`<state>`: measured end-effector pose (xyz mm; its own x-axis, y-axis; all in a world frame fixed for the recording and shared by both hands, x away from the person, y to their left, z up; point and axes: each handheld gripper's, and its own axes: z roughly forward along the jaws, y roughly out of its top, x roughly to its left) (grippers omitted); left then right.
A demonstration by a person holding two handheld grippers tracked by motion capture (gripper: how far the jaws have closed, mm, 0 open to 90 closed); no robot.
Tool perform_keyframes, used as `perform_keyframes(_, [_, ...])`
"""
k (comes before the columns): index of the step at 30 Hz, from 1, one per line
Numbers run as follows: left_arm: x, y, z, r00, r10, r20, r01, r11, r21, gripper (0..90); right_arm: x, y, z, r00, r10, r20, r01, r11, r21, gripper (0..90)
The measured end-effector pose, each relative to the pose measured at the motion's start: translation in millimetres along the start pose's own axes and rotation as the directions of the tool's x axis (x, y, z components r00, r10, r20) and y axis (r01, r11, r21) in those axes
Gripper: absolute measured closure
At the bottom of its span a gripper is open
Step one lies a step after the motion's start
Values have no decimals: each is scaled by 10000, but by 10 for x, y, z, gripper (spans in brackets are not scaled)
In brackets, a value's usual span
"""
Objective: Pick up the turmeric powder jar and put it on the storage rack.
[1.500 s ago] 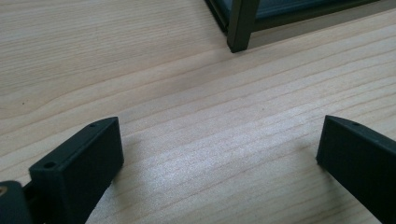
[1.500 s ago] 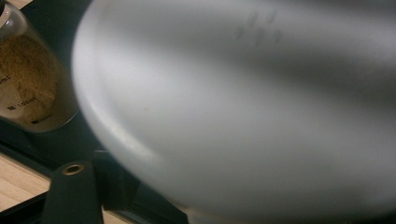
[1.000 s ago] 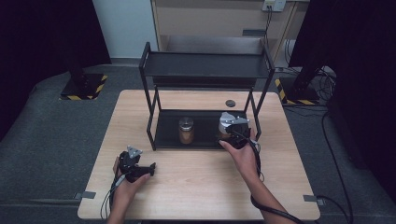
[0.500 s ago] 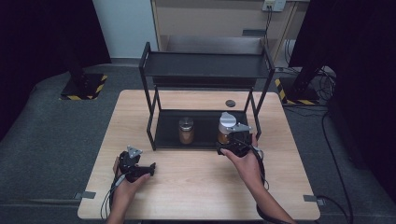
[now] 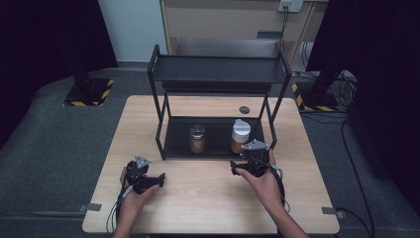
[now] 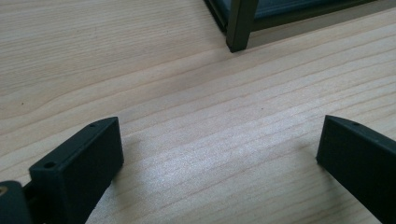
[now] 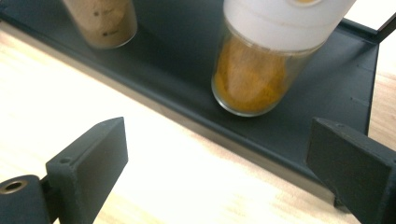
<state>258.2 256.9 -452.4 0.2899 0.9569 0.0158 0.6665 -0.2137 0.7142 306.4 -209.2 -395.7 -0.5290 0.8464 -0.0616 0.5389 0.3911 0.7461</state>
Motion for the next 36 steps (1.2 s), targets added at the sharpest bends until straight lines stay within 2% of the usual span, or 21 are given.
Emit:
perform_keyframes(22, [-4, -4, -5, 10000, 17, 7, -17, 10000, 4, 0, -2, -301, -110, 9995, -144, -274, 149, 9998, 156, 71])
perform_keyframes(36, [-5, -5, -5, 10000, 12, 2, -12, 10000, -1, 0, -185, -547, -203, 9993, -212, -293, 221, 9993, 303, 69])
